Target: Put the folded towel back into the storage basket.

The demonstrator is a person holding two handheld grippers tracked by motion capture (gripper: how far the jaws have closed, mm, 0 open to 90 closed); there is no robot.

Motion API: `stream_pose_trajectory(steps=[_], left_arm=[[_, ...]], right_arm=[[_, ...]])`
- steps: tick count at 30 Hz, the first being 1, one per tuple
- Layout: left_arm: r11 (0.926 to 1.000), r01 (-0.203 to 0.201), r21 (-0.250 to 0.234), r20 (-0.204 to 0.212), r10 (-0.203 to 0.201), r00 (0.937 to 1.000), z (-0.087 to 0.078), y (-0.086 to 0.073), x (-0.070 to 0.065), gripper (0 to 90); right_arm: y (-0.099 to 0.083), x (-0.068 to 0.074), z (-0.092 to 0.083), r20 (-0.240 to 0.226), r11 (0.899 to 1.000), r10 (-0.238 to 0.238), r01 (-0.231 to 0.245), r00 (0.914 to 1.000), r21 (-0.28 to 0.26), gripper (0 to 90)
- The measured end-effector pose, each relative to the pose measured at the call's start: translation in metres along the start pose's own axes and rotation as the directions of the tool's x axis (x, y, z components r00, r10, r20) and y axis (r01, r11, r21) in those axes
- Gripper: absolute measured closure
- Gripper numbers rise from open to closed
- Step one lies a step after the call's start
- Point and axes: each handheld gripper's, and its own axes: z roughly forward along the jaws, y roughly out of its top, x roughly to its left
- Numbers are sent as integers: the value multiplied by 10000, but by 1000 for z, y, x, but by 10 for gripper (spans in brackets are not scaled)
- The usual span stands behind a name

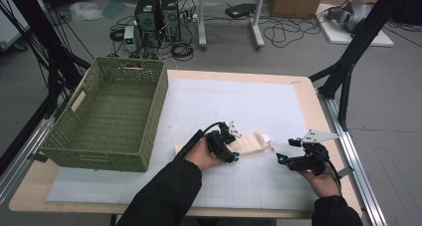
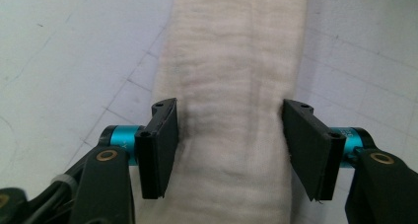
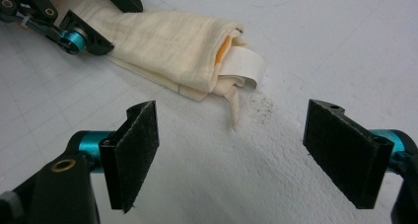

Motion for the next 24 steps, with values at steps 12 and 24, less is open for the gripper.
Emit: stream_pose_trajectory(steps=[12, 24], left_arm=[[9999, 145, 3, -370, -145, 9992, -1, 1, 1, 543], [9993, 381, -10, -855, -381, 9956, -2, 1, 6, 752]], right_arm=[[0, -1, -1, 72, 10000, -14, 14, 10000, -27, 206], [-2, -4, 0, 93, 10000, 99, -99, 9999, 3, 197]])
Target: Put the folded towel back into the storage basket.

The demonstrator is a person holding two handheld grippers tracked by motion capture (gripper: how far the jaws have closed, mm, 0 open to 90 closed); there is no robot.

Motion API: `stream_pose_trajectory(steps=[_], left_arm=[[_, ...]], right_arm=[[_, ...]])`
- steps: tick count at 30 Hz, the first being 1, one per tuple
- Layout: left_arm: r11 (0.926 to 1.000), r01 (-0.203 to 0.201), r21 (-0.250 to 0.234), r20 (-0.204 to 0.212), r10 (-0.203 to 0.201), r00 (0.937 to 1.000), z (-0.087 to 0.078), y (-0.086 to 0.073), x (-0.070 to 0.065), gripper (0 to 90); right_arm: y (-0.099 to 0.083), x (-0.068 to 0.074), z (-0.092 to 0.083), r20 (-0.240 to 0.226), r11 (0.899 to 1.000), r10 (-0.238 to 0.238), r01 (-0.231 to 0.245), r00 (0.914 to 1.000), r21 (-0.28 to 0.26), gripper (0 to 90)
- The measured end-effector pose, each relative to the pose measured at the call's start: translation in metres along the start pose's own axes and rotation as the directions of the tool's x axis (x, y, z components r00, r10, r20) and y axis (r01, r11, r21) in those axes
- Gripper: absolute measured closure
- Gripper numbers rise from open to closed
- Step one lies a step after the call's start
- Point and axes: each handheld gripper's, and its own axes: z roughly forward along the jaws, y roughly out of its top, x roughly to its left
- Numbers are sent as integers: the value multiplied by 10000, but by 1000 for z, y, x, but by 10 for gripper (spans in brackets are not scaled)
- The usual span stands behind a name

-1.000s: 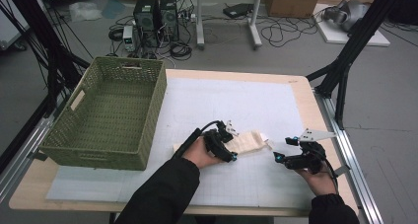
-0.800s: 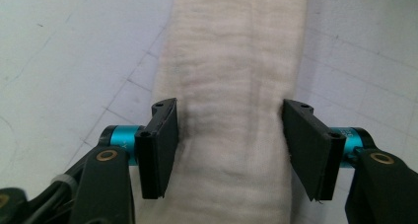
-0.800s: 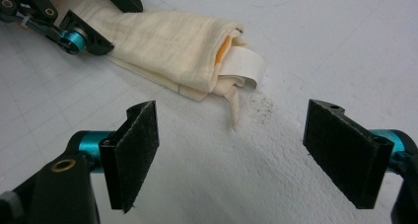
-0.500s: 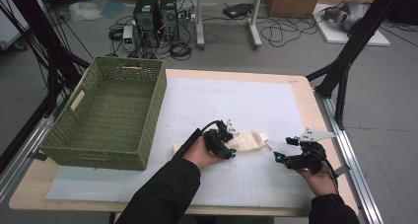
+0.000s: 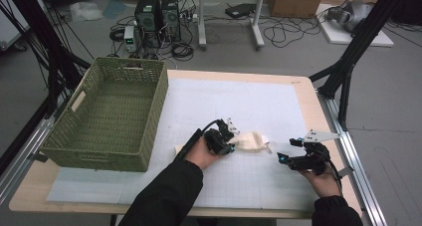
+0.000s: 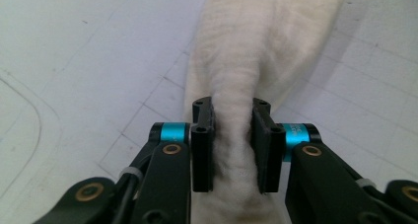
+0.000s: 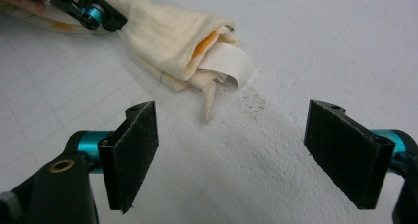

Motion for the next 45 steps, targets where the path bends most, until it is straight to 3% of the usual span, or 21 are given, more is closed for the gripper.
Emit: stream_pose_trajectory(steps=[4, 9, 12, 18, 28, 35, 42, 45], left_arm=[[9998, 179, -41, 19, -179, 9998, 0, -1, 2, 780], [9950, 988, -132, 348, -983, 9946, 0, -2, 8, 789], [9949, 990, -180, 256, -985, 9948, 0, -2, 6, 793], [9854, 1645, -437, 546, -1621, 9853, -1, -6, 11, 797], [9761, 2121, -477, 909, -2072, 9741, -5, -6, 15, 799], [9607, 2662, -790, 1275, -2552, 9585, -13, -6, 20, 799], [9463, 3040, -1099, 1120, -2921, 9498, -24, -7, 27, 803], [9377, 3257, -1207, 1101, -3134, 9432, -27, -8, 29, 805]], right_arm=[[0, 0, 1, -1, 10000, -24, 24, 10000, 58, 190], [-1, 1, 2, 66, 10000, 23, -23, 10000, 48, 169], [-1, 2, 4, 8, 10000, 9, -9, 10000, 77, 162], [-1, 4, 5, -4, 10000, -43, 43, 10000, 72, 149], [-1, 3, 3, -8, 9999, 7, -7, 10000, -148, 129], [-1, 3, 3, -34, 9997, 0, -1, 10000, -230, 129], [-1, 4, 2, -16, 9996, 3, -3, 10000, -271, 129], [-1, 3, 2, -32, 9997, 34, -34, 10000, -259, 128]])
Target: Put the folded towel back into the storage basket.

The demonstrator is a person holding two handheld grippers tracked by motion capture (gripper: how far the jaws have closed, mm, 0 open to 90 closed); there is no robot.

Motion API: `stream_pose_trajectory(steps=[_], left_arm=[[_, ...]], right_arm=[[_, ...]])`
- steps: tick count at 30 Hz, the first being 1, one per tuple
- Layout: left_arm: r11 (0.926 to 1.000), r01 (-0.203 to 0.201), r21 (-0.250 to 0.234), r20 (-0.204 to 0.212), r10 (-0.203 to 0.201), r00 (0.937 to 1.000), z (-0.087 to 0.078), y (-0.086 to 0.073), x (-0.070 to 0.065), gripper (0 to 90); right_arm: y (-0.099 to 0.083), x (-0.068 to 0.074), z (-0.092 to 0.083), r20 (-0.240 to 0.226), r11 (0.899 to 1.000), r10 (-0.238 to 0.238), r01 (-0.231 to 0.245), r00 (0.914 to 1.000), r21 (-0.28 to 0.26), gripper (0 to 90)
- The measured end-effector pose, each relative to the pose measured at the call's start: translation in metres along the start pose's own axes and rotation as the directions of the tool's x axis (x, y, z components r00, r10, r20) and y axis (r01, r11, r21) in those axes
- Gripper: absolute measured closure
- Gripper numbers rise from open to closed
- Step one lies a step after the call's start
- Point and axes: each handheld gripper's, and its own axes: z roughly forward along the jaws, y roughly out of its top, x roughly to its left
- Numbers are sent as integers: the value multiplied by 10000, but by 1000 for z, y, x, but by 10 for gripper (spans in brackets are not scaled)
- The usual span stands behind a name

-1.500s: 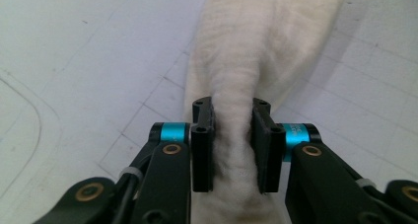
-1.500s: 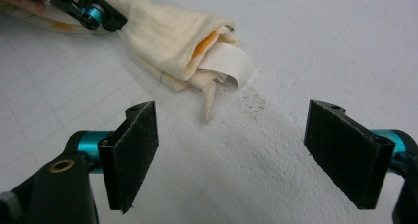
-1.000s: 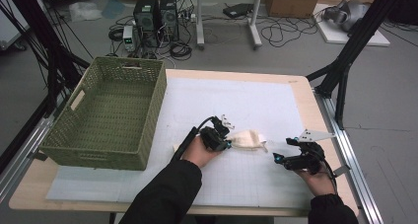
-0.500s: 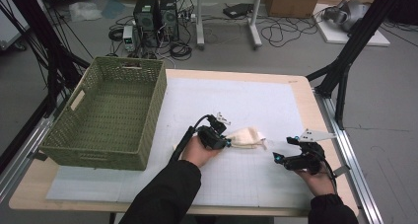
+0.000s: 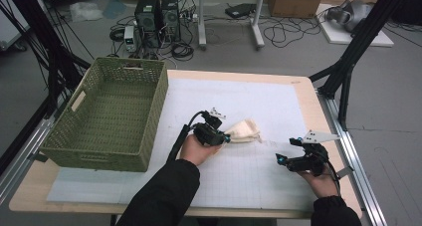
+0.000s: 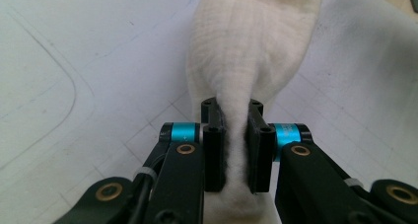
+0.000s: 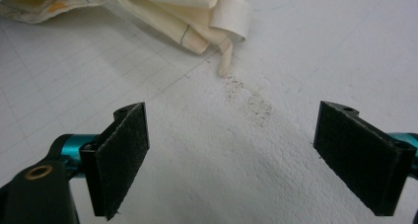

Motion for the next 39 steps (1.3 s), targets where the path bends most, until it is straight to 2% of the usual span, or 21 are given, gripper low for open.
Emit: stream_pose_trajectory(steps=[9, 11, 14, 19, 22, 25, 27, 28, 29, 32, 35, 37, 39], left_arm=[[9983, 522, -265, 209, -516, 9984, -7, 0, 6, 806], [9972, 655, -354, 358, -642, 9973, -9, 0, 8, 806], [9930, 992, -633, 718, -946, 9929, -13, 0, 11, 806], [9842, 1488, -960, 1095, -1381, 9843, -25, 0, 18, 806], [9773, 1807, -1107, 1195, -1674, 9786, -32, 1, 23, 806], [9666, 2191, -1333, 1368, -2010, 9700, -40, 2, 27, 807], [9606, 2373, -1445, 1377, -2180, 9662, -44, 3, 29, 807], [9604, 2362, -1476, 1281, -2182, 9675, -46, 3, 30, 807], [9632, 2262, -1451, 1048, -2124, 9716, -49, 4, 30, 807], [9623, 2249, -1529, 849, -2139, 9732, -55, 5, 32, 809], [9590, 2324, -1620, 777, -2224, 9719, -62, 7, 33, 809], [9524, 2492, -1755, 739, -2397, 9680, -66, 8, 35, 809], [9498, 2557, -1802, 708, -2467, 9665, -70, 7, 36, 809]], right_arm=[[0, -1, -1, -4, 10000, 19, -19, 10000, -80, 127], [0, -1, -1, -7, 9999, 21, -21, 10000, -117, 127], [0, -1, -1, -16, 9999, 23, -24, 10000, -136, 126], [0, 0, -1, -22, 9999, 31, -31, 10000, -134, 125], [0, 0, -1, -14, 9999, 8, -8, 10000, -134, 125], [0, 0, -1, -30, 9999, -14, 13, 10000, -135, 125], [1, 0, -1, -26, 9999, -21, 21, 10000, -129, 125], [1, 0, -1, -22, 9999, -34, 34, 10000, -146, 125], [0, 0, -1, -11, 9999, -53, 53, 10000, -143, 125], [1, 0, -1, -21, 9999, -41, 41, 10000, -119, 125], [1, 0, 0, -5, 9999, -78, 77, 10000, -119, 125], [1, 0, 0, -21, 9999, -70, 70, 10000, -119, 125], [1, 0, 0, -15, 9999, -65, 65, 10000, -111, 125]])
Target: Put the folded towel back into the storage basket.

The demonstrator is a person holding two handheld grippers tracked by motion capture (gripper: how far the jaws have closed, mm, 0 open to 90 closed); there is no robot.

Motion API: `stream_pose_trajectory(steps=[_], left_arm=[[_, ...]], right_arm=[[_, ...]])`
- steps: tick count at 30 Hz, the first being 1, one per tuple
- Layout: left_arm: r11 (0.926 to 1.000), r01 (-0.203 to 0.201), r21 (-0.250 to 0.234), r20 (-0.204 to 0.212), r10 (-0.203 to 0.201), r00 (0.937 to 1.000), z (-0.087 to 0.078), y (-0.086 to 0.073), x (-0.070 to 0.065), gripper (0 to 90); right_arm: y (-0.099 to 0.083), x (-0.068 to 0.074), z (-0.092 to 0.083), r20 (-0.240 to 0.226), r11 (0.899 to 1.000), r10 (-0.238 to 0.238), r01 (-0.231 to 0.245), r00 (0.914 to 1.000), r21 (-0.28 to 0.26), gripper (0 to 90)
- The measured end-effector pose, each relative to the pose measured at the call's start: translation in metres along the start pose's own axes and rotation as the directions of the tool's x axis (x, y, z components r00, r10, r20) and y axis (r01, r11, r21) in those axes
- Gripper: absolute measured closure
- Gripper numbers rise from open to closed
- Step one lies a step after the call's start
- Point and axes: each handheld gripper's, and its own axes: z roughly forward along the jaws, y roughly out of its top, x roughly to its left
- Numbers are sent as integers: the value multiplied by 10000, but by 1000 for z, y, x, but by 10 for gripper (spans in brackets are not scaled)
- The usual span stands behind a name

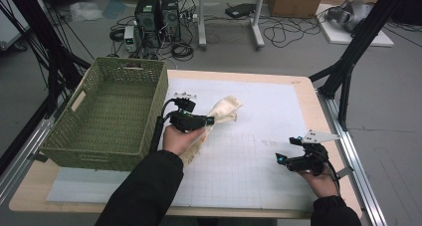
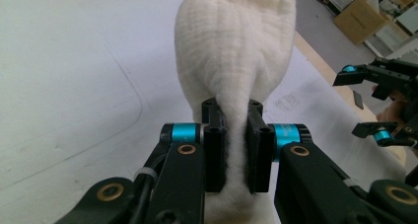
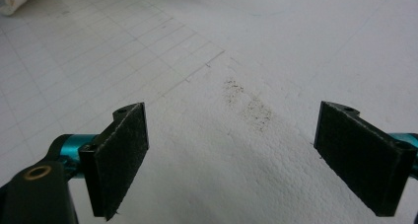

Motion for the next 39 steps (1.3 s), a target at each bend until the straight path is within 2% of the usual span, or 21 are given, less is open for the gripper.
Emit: stream_pose_trajectory(steps=[5, 14, 16, 19, 20, 22, 25, 29, 34, 36, 39], left_arm=[[9994, 205, -280, 21, -204, 9998, -10, 5, 3, 809], [9928, 913, -777, 86, -909, 9958, -32, 13, 10, 809], [9904, 1082, -857, 154, -1073, 9941, -36, 15, 12, 809], [9875, 1318, -867, 607, -1269, 9901, -41, 19, 14, 809], [9871, 1313, -921, 604, -1261, 9902, -43, 20, 14, 809], [9812, 1637, -1025, 847, -1553, 9842, -47, 20, 17, 809], [9794, 1755, -1000, 831, -1676, 9824, -53, 21, 21, 809], [9709, 2088, -1170, 1163, -1954, 9738, -62, 22, 27, 809], [9564, 2555, -1412, 1199, -2397, 9634, -76, 23, 36, 809], [9541, 2623, -1443, 1090, -2481, 9626, -81, 24, 38, 809], [9425, 2892, -1674, 1212, -2714, 9548, -89, 25, 42, 809]], right_arm=[[0, -1, 0, -2, 10000, -50, 50, 10000, -30, 125], [1, -1, 2, 20, 10000, -87, 87, 10000, -6, 125], [1, 0, 2, 7, 10000, -93, 93, 10000, 0, 125], [1, 0, 2, 56, 9999, -141, 141, 9999, -5, 125], [1, 0, 2, 45, 9999, -134, 134, 9999, -19, 124], [1, 0, 2, 42, 9998, -166, 166, 9999, -61, 124], [1, 0, 2, 38, 9999, -157, 157, 9999, -31, 124], [1, 1, 3, 50, 9999, -169, 169, 9998, -9, 124], [1, 1, 5, 51, 9997, -230, 230, 9997, 25, 124], [1, 1, 5, 44, 9997, -255, 254, 9997, 54, 124], [2, 1, 6, 40, 9996, -241, 240, 9997, 119, 124]])
